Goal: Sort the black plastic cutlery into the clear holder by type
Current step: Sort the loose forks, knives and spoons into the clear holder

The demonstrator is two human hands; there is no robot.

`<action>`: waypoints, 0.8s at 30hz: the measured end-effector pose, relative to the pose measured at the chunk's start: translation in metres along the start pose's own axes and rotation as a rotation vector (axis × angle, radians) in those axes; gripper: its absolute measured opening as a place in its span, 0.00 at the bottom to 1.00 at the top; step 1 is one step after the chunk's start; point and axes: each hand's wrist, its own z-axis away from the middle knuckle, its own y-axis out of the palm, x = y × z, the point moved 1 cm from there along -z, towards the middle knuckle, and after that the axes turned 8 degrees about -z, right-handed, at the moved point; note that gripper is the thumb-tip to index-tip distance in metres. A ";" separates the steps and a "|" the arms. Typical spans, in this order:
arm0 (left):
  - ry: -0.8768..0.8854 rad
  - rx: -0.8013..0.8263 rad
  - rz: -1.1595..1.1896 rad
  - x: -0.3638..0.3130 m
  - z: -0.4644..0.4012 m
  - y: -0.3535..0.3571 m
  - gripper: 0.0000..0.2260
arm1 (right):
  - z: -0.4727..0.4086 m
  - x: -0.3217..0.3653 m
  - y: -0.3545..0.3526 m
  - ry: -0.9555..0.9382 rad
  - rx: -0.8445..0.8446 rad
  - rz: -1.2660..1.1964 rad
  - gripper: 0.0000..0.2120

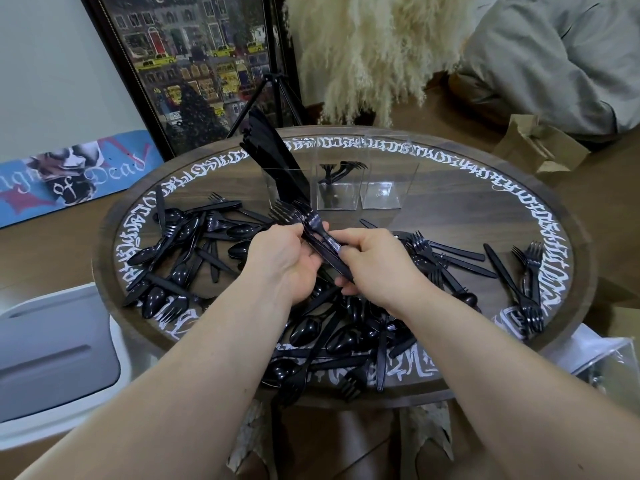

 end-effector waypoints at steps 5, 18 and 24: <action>0.060 -0.030 0.019 -0.001 0.004 0.002 0.13 | 0.000 0.002 0.002 -0.102 -0.037 0.171 0.24; 0.198 -0.171 -0.393 -0.013 0.008 -0.005 0.08 | 0.001 0.006 -0.012 -0.118 -0.087 0.202 0.22; 0.240 -0.172 -0.446 -0.018 0.007 -0.009 0.07 | 0.001 0.008 -0.016 -0.103 -0.136 0.214 0.22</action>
